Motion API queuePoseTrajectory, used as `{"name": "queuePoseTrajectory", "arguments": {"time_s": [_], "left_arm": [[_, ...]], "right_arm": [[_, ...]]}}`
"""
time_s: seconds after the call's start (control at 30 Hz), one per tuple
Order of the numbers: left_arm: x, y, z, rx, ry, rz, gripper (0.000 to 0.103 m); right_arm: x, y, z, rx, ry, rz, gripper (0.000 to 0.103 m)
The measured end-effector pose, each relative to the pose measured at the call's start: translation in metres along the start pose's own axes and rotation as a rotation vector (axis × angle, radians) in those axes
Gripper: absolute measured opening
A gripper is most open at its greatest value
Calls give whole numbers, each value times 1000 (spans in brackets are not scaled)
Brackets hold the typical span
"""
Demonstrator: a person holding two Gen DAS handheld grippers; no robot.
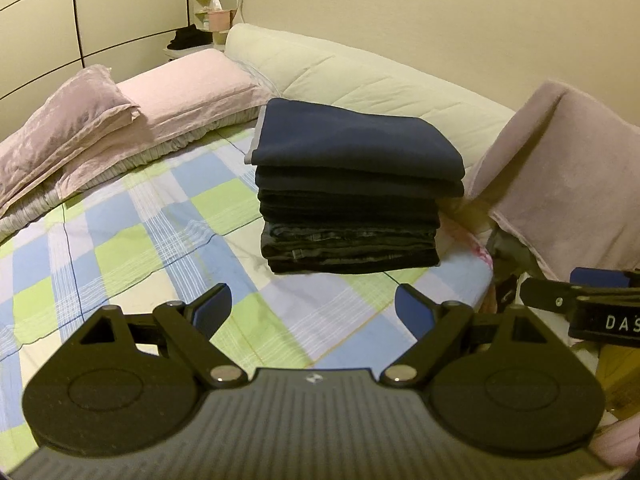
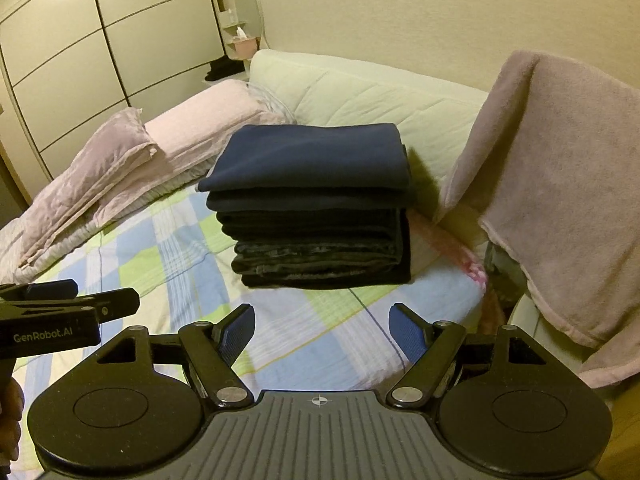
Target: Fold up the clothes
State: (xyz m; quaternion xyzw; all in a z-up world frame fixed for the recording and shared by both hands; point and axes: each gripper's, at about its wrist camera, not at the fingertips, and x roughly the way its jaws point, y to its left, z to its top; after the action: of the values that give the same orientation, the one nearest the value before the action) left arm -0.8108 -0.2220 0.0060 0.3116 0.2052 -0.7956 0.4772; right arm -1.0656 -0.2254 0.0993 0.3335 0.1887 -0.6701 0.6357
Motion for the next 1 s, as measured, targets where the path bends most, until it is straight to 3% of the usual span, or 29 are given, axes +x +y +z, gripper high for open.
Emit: {"name": "queuePoseTrajectory", "arguments": {"time_s": [1.0], "left_arm": [[9,10,-8,5,35,28,88]], "right_arm": [[13,16,-3,-12,36,15,77]]}}
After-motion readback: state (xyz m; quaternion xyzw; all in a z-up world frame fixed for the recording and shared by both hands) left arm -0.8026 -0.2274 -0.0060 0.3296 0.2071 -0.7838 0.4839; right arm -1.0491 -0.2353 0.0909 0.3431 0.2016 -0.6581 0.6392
